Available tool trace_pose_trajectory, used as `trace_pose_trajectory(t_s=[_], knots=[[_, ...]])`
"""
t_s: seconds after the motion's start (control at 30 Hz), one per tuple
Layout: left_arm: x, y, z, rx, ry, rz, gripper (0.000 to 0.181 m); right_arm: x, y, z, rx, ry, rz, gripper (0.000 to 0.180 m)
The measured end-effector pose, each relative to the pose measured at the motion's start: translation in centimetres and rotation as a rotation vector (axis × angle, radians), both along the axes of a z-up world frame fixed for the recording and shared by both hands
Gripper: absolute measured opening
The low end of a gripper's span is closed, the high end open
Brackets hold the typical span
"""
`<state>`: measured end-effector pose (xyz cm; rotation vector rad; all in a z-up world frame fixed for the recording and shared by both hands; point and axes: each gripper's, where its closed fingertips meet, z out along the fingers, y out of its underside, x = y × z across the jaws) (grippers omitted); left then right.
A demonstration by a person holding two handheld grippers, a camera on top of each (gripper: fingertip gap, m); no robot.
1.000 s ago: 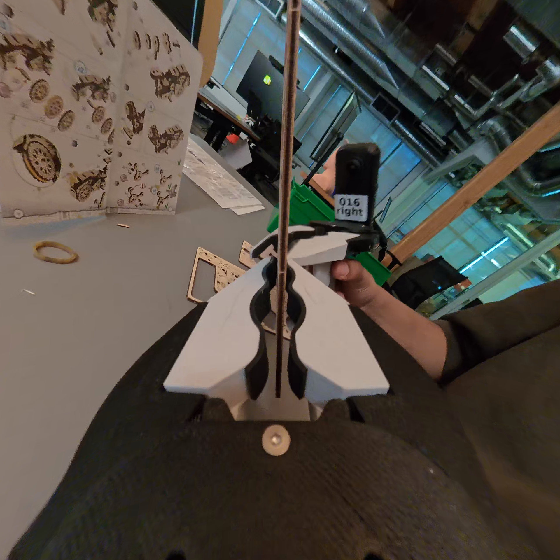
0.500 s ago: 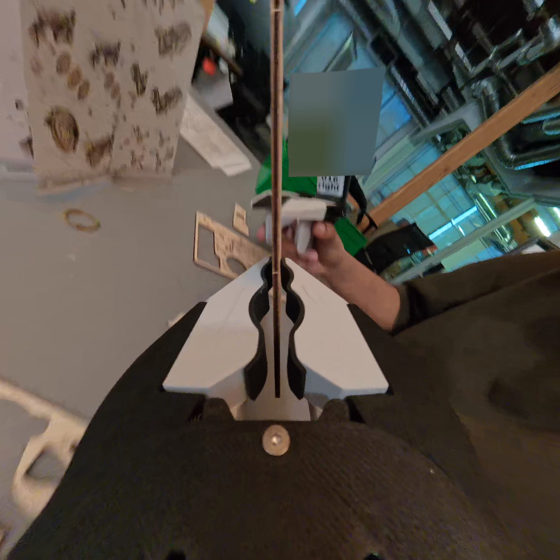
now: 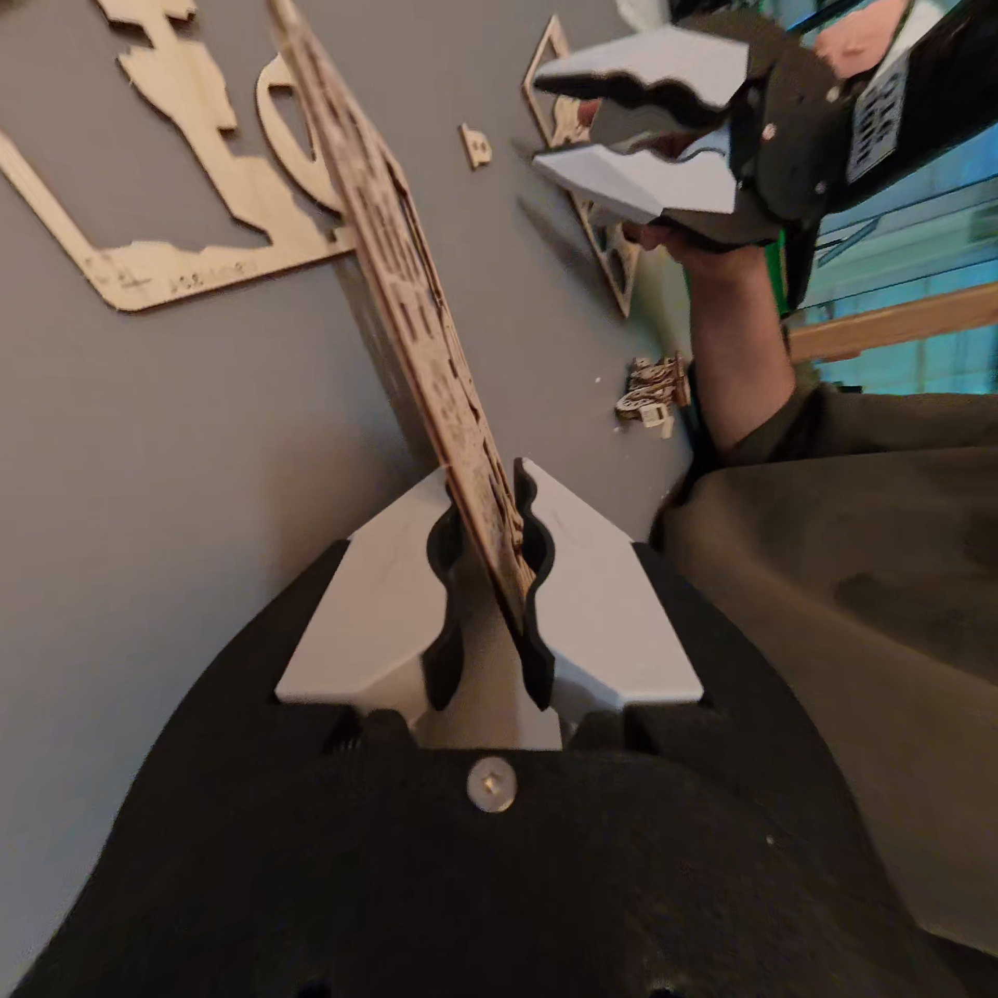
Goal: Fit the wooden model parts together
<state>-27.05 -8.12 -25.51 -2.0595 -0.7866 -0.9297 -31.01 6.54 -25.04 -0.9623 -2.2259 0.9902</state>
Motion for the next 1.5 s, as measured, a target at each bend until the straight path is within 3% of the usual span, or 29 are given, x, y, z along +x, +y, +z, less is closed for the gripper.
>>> trace_pose_trajectory(t_s=[0.17,0.27,0.4,0.6,0.87,0.97,1.13,1.3,1.5], knots=[[0.6,-0.5,-0.8,-0.047,-0.012,-0.016,0.02,-1.2,-1.1,-2.2,-0.005,-0.117,0.005,0.03],[0.5,-0.8,-0.7,-0.067,0.015,-0.016,0.028,-1.6,-0.6,-2.4,-0.055,-0.148,-0.036,0.011],[-0.2,-1.5,-0.3,-0.105,0.062,0.003,0.044,-1.3,0.0,-2.2,-0.055,-0.14,-0.033,0.01],[-1.7,-4.4,0.1,-0.23,0.178,0.039,0.072,1.0,0.3,1.5,-0.152,-0.035,-0.031,0.01],[-2.9,-5.4,1.4,-0.297,0.296,0.084,0.071,6.4,2.7,6.7,-0.386,0.11,-0.08,0.01],[-3.4,-2.7,5.2,-0.151,0.342,0.154,0.064,8.3,3.8,7.6,-0.419,0.157,-0.102,0.01],[0.9,7.2,11.4,0.303,0.281,0.115,0.039,11.6,4.7,7.9,-0.35,0.239,-0.099,0.01],[9.6,14.9,9.7,0.412,0.031,-0.112,0.029,14.6,4.5,8.2,-0.247,0.351,-0.069,0.009],[13.9,18.0,8.3,0.4,-0.034,-0.223,0.029,17.0,4.1,8.5,-0.087,0.454,-0.044,0.009]])
